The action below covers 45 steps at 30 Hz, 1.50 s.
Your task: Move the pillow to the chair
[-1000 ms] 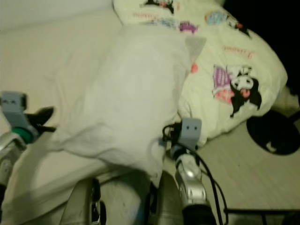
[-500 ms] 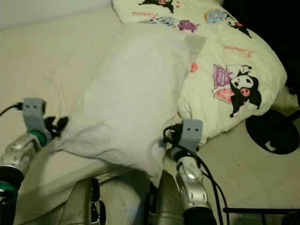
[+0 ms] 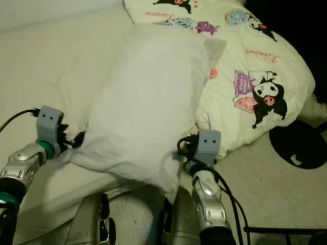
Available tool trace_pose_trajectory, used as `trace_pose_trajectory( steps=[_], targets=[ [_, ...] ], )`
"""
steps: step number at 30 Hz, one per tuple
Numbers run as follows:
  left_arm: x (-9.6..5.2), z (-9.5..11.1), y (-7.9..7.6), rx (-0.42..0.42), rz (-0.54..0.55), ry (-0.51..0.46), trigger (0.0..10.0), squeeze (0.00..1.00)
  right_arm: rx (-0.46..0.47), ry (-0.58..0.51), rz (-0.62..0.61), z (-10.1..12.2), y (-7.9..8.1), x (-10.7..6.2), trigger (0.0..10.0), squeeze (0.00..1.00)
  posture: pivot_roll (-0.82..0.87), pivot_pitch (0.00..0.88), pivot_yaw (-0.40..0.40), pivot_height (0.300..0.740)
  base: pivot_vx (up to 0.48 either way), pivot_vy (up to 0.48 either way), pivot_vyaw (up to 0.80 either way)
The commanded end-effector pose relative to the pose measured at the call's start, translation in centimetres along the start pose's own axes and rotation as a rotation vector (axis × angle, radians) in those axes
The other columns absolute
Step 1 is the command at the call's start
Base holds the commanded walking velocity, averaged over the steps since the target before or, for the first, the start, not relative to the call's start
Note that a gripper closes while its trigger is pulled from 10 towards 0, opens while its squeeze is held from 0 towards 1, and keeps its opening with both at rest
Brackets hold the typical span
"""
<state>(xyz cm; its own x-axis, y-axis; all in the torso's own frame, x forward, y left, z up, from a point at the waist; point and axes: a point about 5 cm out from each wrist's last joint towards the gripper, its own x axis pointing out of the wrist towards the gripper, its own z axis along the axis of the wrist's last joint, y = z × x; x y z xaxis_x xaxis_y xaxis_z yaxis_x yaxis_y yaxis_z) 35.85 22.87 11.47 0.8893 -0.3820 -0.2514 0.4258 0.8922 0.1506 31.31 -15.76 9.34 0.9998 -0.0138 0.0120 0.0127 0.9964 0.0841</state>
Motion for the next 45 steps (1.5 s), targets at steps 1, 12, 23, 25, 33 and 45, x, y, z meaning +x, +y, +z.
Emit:
trace_pose_trajectory(
  steps=[1,12,23,25,33,45],
  targets=[
    [-0.2,-1.4,-1.4,0.034,-0.161,0.072,10.0,1.0,0.002,0.031,-0.009,-0.8,-0.1,-0.6,10.0,0.0,-0.01,0.235,0.045,0.611,0.0,0.0,0.0],
    [0.3,-1.4,-1.0,0.422,-0.023,0.162,10.0,1.0,-0.001,0.039,-0.008,-0.9,-0.2,-1.0,10.0,0.0,-0.03,0.252,0.047,0.611,0.0,0.0,0.0],
    [1.3,-0.1,-0.7,0.303,0.249,0.066,4.7,0.0,-0.022,0.037,0.002,-0.8,-0.5,-2.1,10.0,0.0,-0.07,0.276,0.058,0.611,0.0,0.0,0.0],
    [1.3,-0.1,-0.7,0.252,0.261,0.057,3.2,0.0,-0.02,0.036,0.002,-0.7,-0.5,-2.2,10.0,0.0,-0.07,0.28,0.063,0.611,0.0,0.0,0.0],
    [1.6,-0.6,-1.3,0.072,0.239,0.035,0.0,0.0,-0.018,0.041,0.0,-0.8,-0.6,-2.6,10.0,0.0,-0.07,0.277,0.065,0.611,0.0,0.0,0.0],
    [1.4,-0.7,-1.1,0.087,0.211,0.049,0.0,0.0,-0.024,0.045,0.009,-0.7,-0.4,-2.4,10.0,0.0,-0.07,0.267,0.054,0.611,0.0,0.0,0.0]
  ],
)
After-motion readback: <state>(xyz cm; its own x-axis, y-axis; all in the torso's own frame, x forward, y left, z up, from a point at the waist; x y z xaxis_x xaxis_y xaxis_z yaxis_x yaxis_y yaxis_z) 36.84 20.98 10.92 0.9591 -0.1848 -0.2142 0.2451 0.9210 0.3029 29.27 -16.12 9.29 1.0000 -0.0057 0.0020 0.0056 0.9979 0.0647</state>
